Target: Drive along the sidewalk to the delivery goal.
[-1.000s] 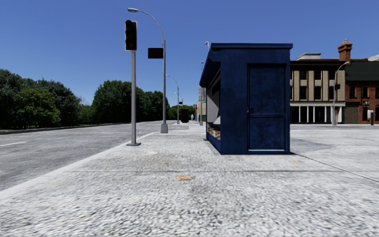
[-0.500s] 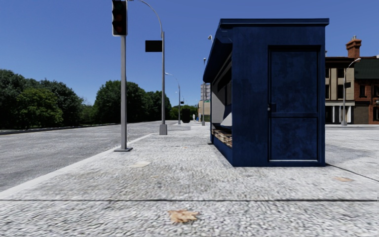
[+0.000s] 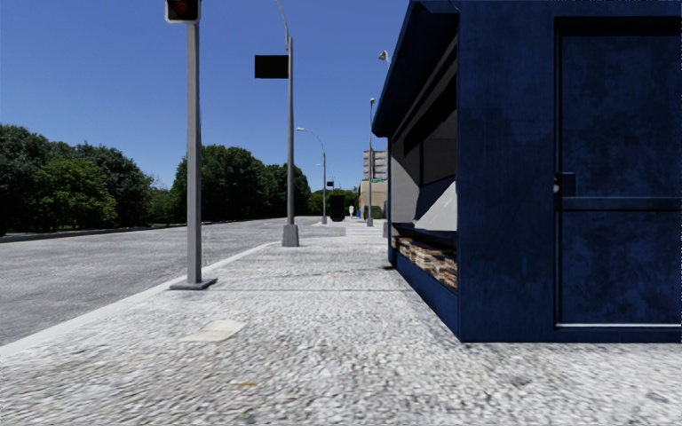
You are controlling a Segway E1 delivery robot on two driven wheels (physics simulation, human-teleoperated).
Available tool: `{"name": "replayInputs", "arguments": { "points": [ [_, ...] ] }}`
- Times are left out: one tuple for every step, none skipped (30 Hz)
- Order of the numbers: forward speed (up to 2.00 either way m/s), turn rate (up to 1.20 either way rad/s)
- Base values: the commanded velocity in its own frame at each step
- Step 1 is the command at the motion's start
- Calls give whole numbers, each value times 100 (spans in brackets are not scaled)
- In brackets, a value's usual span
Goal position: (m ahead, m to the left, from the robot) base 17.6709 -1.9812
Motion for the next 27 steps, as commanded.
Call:
{"name": "replayInputs", "arguments": {
  "points": [
    [200,0],
    [200,0],
    [200,0],
    [200,0],
    [200,0],
    [200,0],
    [200,0],
    [200,0],
    [200,0],
    [200,0],
    [200,0],
    [200,0],
    [200,0],
    [200,0],
    [200,0],
    [200,0],
    [200,0],
    [200,0],
    [200,0],
    [200,0],
    [200,0],
    [200,0],
    [200,0],
    [200,0],
    [200,0],
    [200,0],
    [200,0]
  ]
}}
